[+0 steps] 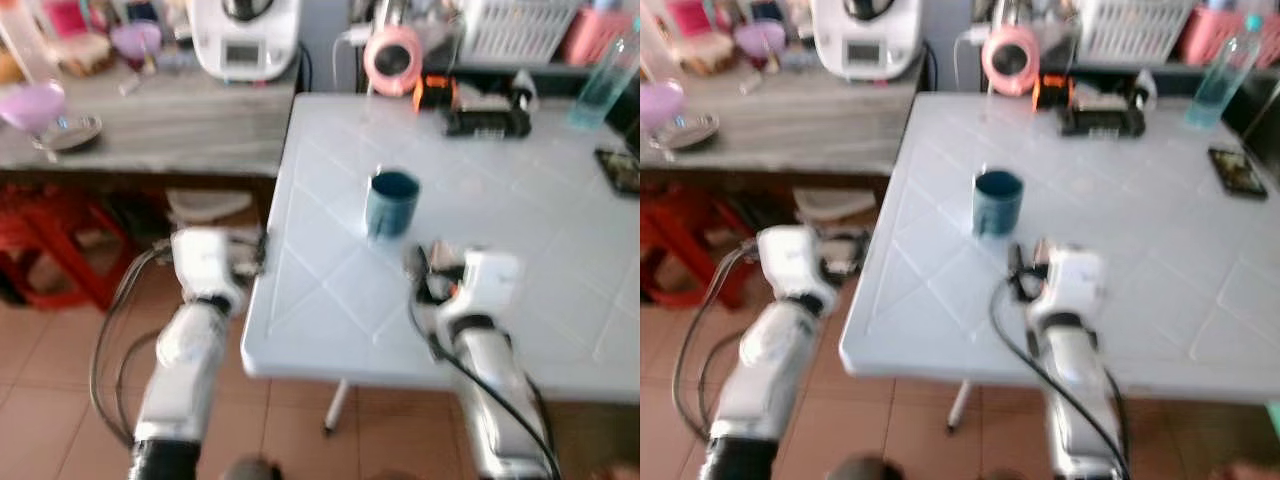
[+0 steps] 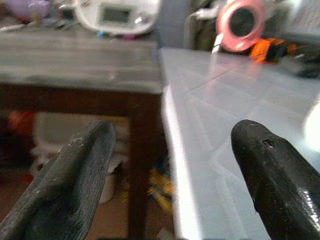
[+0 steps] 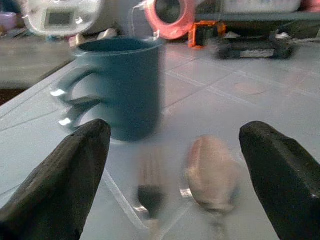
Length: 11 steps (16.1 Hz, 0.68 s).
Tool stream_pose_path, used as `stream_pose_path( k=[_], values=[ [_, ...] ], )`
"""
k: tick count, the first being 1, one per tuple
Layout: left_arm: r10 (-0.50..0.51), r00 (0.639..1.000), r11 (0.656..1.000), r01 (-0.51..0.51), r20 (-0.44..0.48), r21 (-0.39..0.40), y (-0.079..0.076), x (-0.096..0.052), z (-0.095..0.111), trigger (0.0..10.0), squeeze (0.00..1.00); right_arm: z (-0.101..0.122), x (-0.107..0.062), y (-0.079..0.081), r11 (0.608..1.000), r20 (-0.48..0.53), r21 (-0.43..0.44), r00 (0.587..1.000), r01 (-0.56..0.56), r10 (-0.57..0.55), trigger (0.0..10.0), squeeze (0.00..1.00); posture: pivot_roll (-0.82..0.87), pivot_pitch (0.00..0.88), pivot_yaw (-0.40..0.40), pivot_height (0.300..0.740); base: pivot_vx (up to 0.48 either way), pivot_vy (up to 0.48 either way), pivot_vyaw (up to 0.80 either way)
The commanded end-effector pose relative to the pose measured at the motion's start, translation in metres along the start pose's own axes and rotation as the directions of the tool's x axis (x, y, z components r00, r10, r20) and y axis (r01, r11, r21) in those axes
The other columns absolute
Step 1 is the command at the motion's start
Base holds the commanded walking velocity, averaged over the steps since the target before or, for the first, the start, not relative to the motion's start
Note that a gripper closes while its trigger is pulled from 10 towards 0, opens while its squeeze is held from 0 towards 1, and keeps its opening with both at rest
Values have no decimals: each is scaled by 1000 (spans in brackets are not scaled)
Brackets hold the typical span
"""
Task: Setting the table
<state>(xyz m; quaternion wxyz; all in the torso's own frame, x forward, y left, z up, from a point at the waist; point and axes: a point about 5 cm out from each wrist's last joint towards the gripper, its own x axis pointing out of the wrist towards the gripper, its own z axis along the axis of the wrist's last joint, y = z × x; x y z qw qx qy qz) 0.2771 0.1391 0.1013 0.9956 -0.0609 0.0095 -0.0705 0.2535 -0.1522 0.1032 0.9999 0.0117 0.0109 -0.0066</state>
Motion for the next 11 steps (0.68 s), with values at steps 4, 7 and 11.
stream_pose_path(
  k=[4, 7, 11],
  values=[
    [-39, 999, 998, 38, 8, 58, 0, -3, 5, 10000, 0, -3, 3, -7, 1000, -38, -12, 999, 17, -18, 10000, 0, -28, 17, 35, 740, 0, 0, 0],
    [-89, 995, 990, 92, -35, 110, 7, -15, 0, 10000, 0, -8, 4, -4, 1000, -85, -21, 996, -8, 7, 10000, 0, -20, 24, 32, 740, 0, 0, 0],
    [-71, 996, 990, 78, -59, 116, 12, -21, -3, 10000, 0, -14, 8, -4, 999, -151, -28, 988, -37, 32, 10000, 0, -10, 39, 36, 740, 0, 0, 0]
  ],
)
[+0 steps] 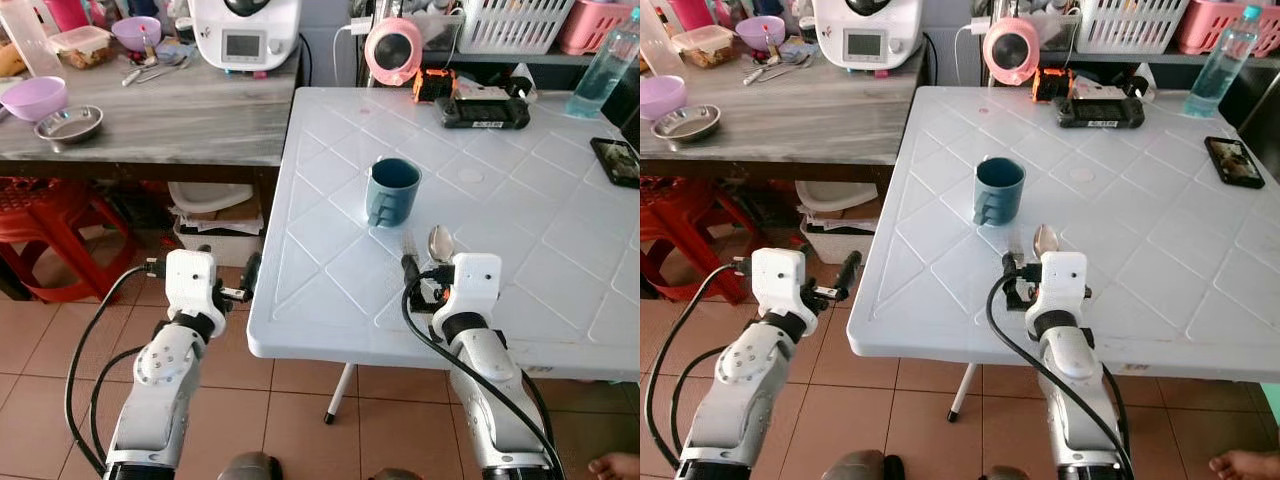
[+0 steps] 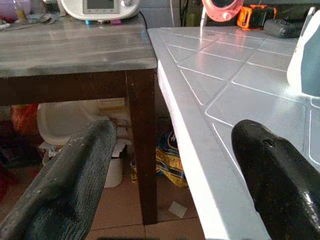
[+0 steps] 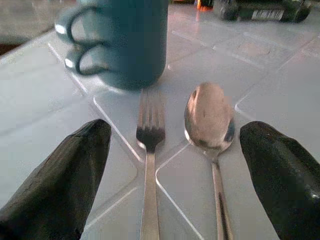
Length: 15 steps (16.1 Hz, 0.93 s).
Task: Setting the table
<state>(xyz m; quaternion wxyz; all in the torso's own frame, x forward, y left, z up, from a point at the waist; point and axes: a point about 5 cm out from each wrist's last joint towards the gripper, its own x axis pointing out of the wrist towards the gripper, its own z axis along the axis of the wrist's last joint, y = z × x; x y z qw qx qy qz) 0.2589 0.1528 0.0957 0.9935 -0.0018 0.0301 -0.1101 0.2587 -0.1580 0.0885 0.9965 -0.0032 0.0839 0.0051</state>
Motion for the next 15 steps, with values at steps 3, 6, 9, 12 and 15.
stream_pose_path(
  k=[3, 6, 9, 12, 15],
  values=[
    [-15, 1000, 1000, 15, -10, 1, -3, -2, 2, 10000, 0, -1, 5, 9, 995, -51, -14, 994, -97, 96, 10000, 0, -14, 51, 41, 740, 0, 0, 0],
    [-17, 1000, 1000, 17, -14, -1, -3, -2, 2, 10000, 0, 1, 8, 9, 993, -52, -13, 992, -116, 115, 10000, 0, -12, 56, 43, 740, 0, 0, 0],
    [-17, 1000, 1000, 17, -14, -1, -3, -2, 2, 10000, 0, 1, 8, 9, 993, -52, -13, 992, -116, 115, 10000, 0, -12, 56, 43, 740, 0, 0, 0],
    [-17, 1000, 1000, 17, -14, -1, -3, -2, 2, 10000, 0, 1, 8, 9, 993, -52, -13, 992, -116, 115, 10000, 0, -12, 56, 43, 740, 0, 0, 0],
    [-17, 1000, 1000, 17, -14, -1, -3, -2, 2, 10000, 0, 1, 8, 9, 993, -52, -13, 992, -116, 115, 10000, 0, -12, 56, 43, 740, 0, 0, 0]
  ],
)
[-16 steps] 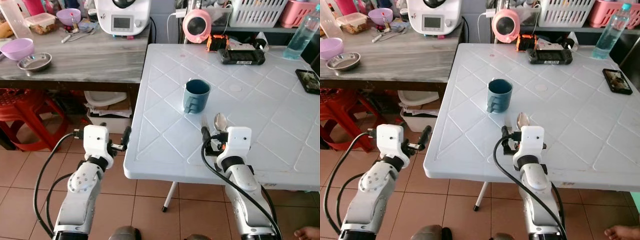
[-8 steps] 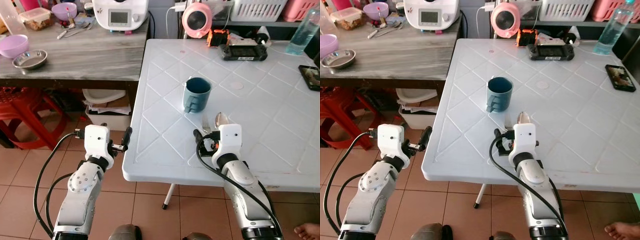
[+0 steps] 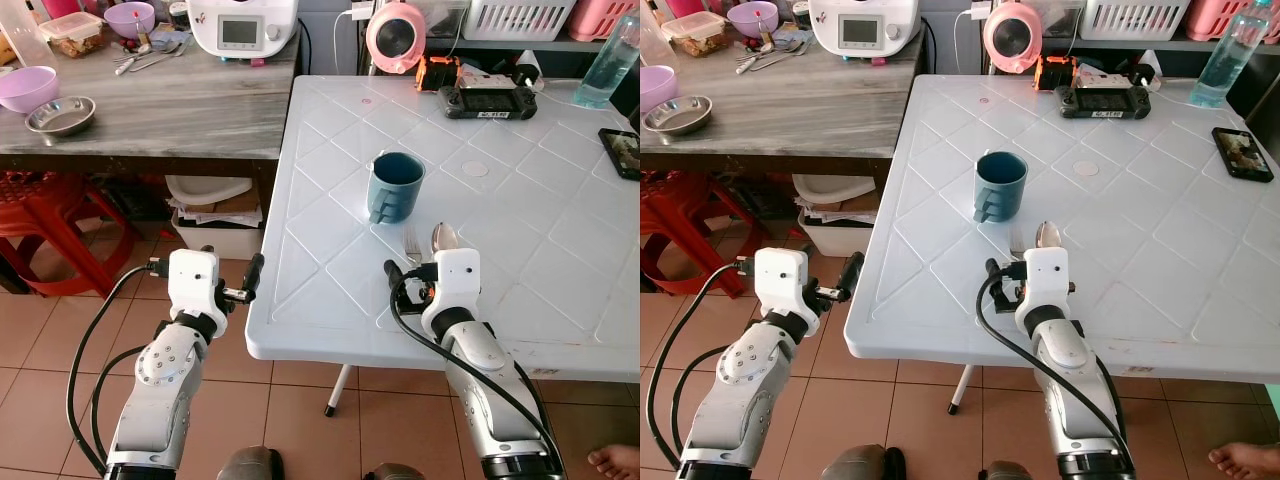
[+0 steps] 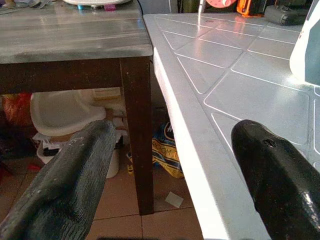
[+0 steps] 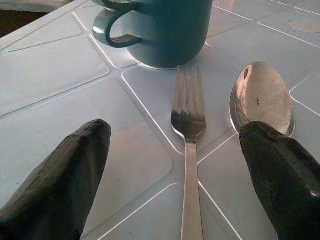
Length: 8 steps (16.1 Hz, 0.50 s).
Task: Setting the table
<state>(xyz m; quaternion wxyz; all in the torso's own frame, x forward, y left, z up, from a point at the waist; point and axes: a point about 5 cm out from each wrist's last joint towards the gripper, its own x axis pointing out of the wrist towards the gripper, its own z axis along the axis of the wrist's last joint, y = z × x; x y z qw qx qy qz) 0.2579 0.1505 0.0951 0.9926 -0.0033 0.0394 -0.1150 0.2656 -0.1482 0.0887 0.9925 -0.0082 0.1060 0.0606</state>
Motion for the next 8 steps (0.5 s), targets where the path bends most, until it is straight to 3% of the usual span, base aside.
stream_pose_path(
  k=[1, 6, 8],
  values=[
    [-7, 1000, 1000, 7, 4, 3, 0, -1, 2, 10000, 0, 0, 1, 0, 1000, -7, 4, 1000, -6, 6, 10000, 0, -12, 56, 43, 740, 0, 0, 0],
    [-7, 1000, 1000, 7, 4, 3, 0, -1, 2, 10000, 0, 0, 1, 0, 1000, -7, 4, 1000, -6, 6, 10000, 0, -12, 56, 43, 740, 0, 0, 0],
    [14, 1000, 1000, -14, -8, -1, 1, 1, 1, 10000, 0, 11, 0, 2, 998, 9, -5, 997, -70, 70, 10000, 0, -23, 53, 38, 740, 0, 0, 0]
  ],
)
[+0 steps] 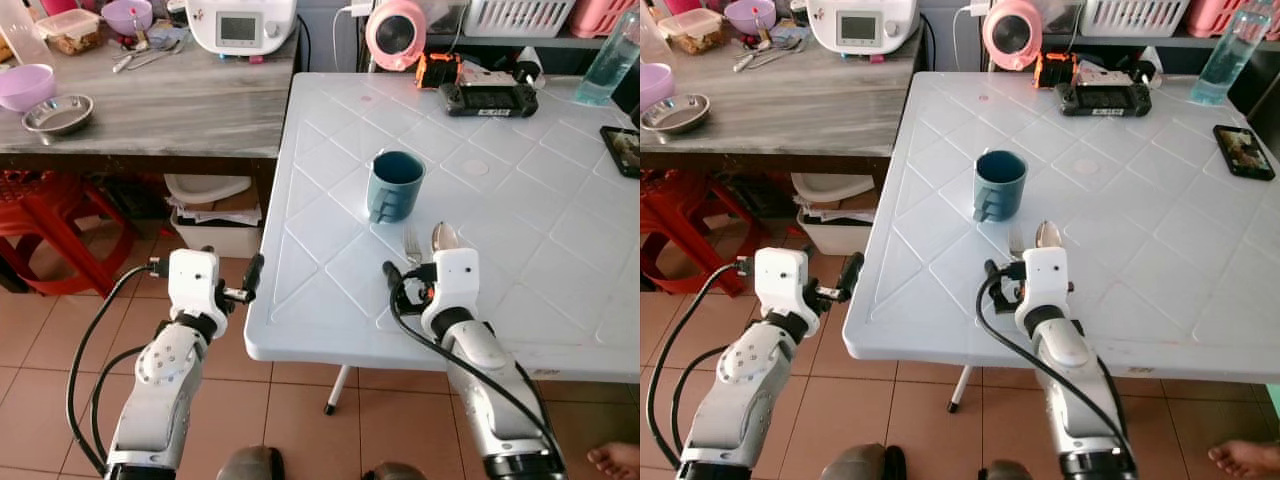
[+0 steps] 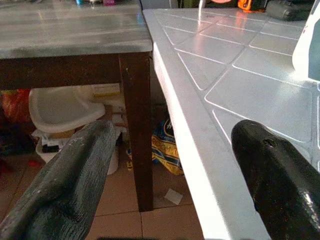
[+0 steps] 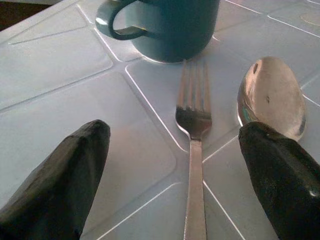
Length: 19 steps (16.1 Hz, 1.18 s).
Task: Setting the table
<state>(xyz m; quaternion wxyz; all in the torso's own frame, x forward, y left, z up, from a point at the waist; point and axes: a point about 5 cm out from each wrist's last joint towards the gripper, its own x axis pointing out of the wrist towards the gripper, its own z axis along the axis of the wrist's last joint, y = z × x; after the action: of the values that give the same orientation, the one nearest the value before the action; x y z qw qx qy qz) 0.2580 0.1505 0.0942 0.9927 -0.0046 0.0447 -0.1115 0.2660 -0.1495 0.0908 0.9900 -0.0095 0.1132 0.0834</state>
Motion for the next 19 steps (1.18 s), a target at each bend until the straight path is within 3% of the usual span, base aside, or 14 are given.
stream_pose_path(
  k=[1, 4, 7, 9, 13, 15, 16, 17, 18, 19],
  values=[
    [11, 1000, 1000, -11, 3, 2, 1, 1, 3, 10000, 0, 11, 0, 2, 1000, 40, -2, 999, -27, 27, 10000, 0, -23, 51, 37, 740, 0, 0, 0],
    [10, 1000, 1000, -10, 6, 4, 1, 3, 3, 10000, 0, 9, 0, 1, 999, 24, -43, 1000, 3, -2, 10000, 0, -25, 44, 37, 740, 0, 0, 0],
    [9, 1000, 1000, -9, 2, 12, 1, 4, 3, 10000, 0, 9, 1, 5, 997, 38, -56, 997, -61, 64, 10000, 0, -22, 39, 38, 740, 0, 0, 0],
    [8, 1000, 1000, -8, 1, 17, 2, 4, 3, 10000, 0, 8, 3, 0, 995, 34, -96, 999, -22, 25, 10000, 0, -21, 38, 40, 740, 0, 0, 0],
    [0, 1000, 999, 0, -5, 34, 3, 6, 4, 10000, 0, -6, 1, 4, 988, -69, 156, 997, -19, 30, 10000, 0, -17, 41, 52, 740, 0, 0, 0],
    [0, 1000, 999, 0, -6, 36, 4, 6, 4, 10000, 0, -9, 0, 4, 985, -84, 173, 996, -13, 28, 10000, 0, -17, 43, 55, 740, 0, 0, 0],
    [-1, 1000, 999, 1, -9, 40, 4, 6, 4, 10000, 0, -13, 0, 4, 978, -111, 209, 994, 2, 21, 3882, 0, -16, 43, 58, 740, 0, 0, 0],
    [-2, 1000, 999, 3, -10, 41, 4, 6, 4, 10000, 0, -15, 0, 3, 974, -128, 228, 992, 11, 19, 1451, 0, -16, 43, 58, 740, 0, 0, 0],
    [-3, 1000, 999, 4, -11, 43, 4, 6, 4, 10000, 0, -16, 1, 2, 971, -143, 240, 990, 14, 21, 0, 0, -15, 44, 59, 740, 0, 0, 0],
    [-6, 1000, 999, 6, -12, 48, 4, 7, 4, 10000, 0, -15, 4, 0, 968, -176, 249, 984, 5, 40, 0, 0, -12, 47, 60, 740, 0, 0, 0]
  ],
)
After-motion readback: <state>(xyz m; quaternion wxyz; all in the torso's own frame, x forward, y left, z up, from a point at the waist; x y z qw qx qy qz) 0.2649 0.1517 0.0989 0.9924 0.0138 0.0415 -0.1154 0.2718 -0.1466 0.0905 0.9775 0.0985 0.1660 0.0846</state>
